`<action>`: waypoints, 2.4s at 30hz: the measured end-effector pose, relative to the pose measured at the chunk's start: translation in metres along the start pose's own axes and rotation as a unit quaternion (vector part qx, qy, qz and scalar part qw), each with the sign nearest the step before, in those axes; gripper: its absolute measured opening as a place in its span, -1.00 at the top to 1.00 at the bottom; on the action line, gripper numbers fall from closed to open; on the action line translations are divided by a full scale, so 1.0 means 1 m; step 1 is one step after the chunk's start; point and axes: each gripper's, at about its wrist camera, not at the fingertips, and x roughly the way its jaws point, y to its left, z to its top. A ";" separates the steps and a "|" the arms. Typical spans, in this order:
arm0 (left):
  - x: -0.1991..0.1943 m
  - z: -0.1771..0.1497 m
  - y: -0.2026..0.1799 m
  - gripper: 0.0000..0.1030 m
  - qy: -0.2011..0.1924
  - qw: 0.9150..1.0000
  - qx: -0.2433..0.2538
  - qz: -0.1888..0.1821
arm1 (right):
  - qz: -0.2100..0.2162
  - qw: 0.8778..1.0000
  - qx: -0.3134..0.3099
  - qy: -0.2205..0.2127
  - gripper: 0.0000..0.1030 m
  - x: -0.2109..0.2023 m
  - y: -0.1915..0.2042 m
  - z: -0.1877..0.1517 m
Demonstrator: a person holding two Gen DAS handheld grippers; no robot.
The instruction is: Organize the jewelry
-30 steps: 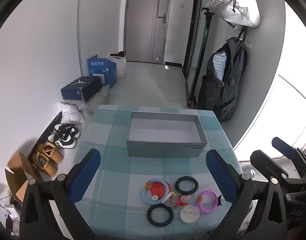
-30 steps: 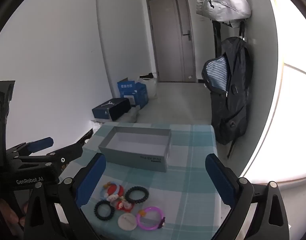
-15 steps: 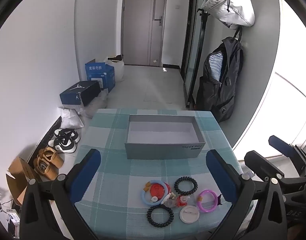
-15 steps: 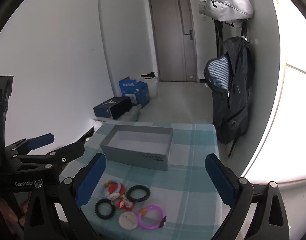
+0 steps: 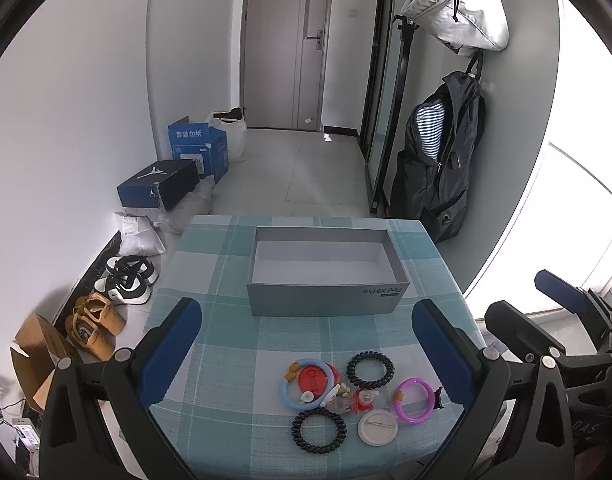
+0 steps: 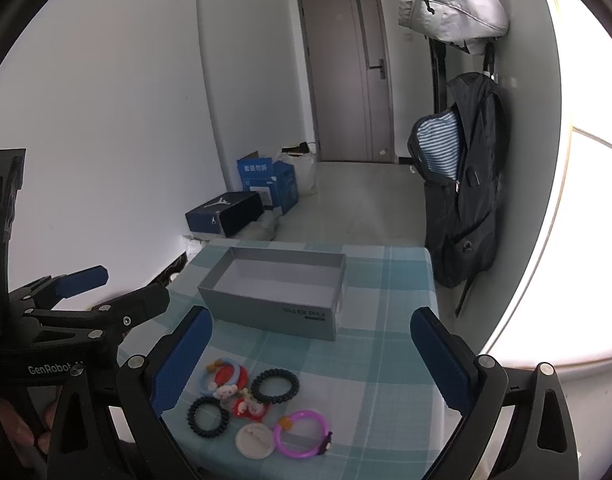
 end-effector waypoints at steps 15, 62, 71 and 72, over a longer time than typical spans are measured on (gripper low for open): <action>0.000 -0.001 0.001 -0.98 0.004 1.000 -0.003 0.000 | 0.000 1.000 -0.004 0.002 -0.95 0.000 0.002 -0.001; 0.025 -0.024 0.024 -0.98 0.063 0.998 0.005 0.005 | 0.042 0.994 -0.017 0.099 -0.95 0.037 0.001 -0.028; 0.047 -0.033 0.050 -0.98 0.123 0.992 -0.035 0.009 | 0.059 0.974 -0.016 0.216 -0.92 0.074 -0.010 -0.067; 0.047 -0.033 0.053 -0.98 0.120 0.992 -0.037 0.019 | 0.060 0.972 -0.022 0.225 -0.91 0.076 -0.009 -0.071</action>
